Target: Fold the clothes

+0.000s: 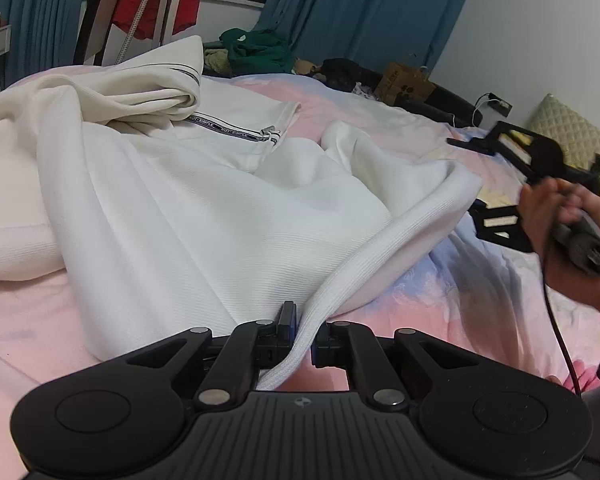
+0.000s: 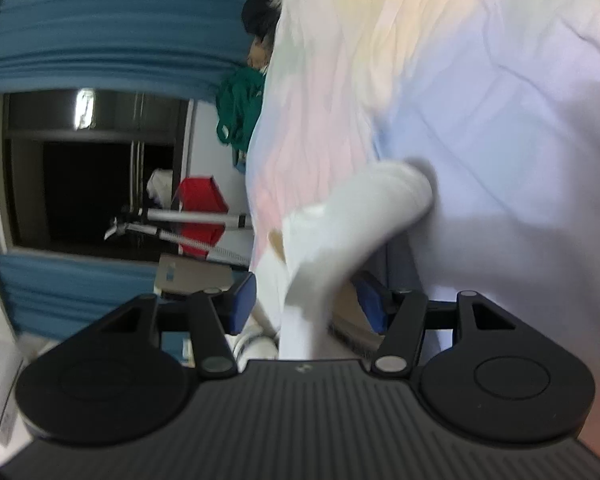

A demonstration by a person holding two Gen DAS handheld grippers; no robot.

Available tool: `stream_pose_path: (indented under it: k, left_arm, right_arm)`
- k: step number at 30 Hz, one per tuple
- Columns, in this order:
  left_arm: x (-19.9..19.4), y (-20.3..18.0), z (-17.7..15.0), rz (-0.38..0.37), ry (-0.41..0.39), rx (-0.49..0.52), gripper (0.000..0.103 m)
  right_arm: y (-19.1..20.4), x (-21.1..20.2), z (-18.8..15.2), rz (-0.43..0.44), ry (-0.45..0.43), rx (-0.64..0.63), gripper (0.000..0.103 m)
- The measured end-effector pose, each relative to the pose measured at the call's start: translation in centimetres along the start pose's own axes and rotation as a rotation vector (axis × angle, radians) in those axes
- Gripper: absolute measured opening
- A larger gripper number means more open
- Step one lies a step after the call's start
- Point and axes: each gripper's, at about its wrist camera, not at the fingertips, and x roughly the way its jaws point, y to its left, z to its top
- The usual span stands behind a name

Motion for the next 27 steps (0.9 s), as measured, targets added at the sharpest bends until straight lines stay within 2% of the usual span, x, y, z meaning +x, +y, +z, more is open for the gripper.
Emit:
stream_pose_path:
  k: [3, 5, 6, 7, 9, 14, 18, 21, 24, 26, 27]
  left_arm:
    - [0.2, 0.1, -0.1, -0.007, -0.001, -0.001, 0.007]
    - [0.4, 0.1, 0.0, -0.011, -0.004, -0.003, 0.007]
    - [0.5, 0.1, 0.1, -0.015, -0.006, -0.004, 0.007]
    - [0.5, 0.1, 0.1, -0.018, -0.009, -0.003, 0.007]
    - [0.6, -0.1, 0.2, -0.024, -0.011, 0.012, 0.007]
    - [0.3, -0.5, 0.8, -0.089, -0.043, 0.017, 0.011]
    - [0.1, -2.3, 0.9, -0.106, -0.106, 0.076, 0.014]
    - [0.0, -2.9, 0.9, -0.114, -0.129, 0.088, 0.017]
    - [-0.1, -2.7, 1.1, -0.116, -0.119, 0.080, 0.018]
    - [-0.4, -2.4, 1.3, -0.119, -0.118, 0.065, 0.036]
    - [-0.6, -2.2, 1.4, -0.132, -0.117, 0.050, 0.041]
  right_arm:
    - [-0.3, 2.5, 0.9, -0.098, -0.010, -0.024, 0.057]
    - [-0.9, 3.3, 1.4, -0.095, -0.019, 0.010, 0.040]
    - [-0.6, 3.3, 1.7, -0.099, -0.021, -0.008, 0.021]
    - [-0.1, 3.2, 1.9, -0.105, -0.023, -0.037, 0.011]
    - [0.9, 3.1, 2.3, -0.119, -0.026, -0.094, 0.005]
    - [5.0, -0.2, 4.7, -0.063, -0.068, -0.217, 0.005]
    - [6.5, -3.6, 6.8, -0.060, -0.146, -0.324, 0.005]
    - [5.2, -5.5, 8.0, -0.108, -0.177, -0.337, 0.005]
    - [2.9, -5.8, 8.1, -0.180, -0.155, -0.354, 0.005]
    - [1.5, -5.9, 7.9, -0.239, -0.106, -0.390, 0.005]
    - [1.0, -6.1, 7.9, -0.245, -0.085, -0.401, 0.005]
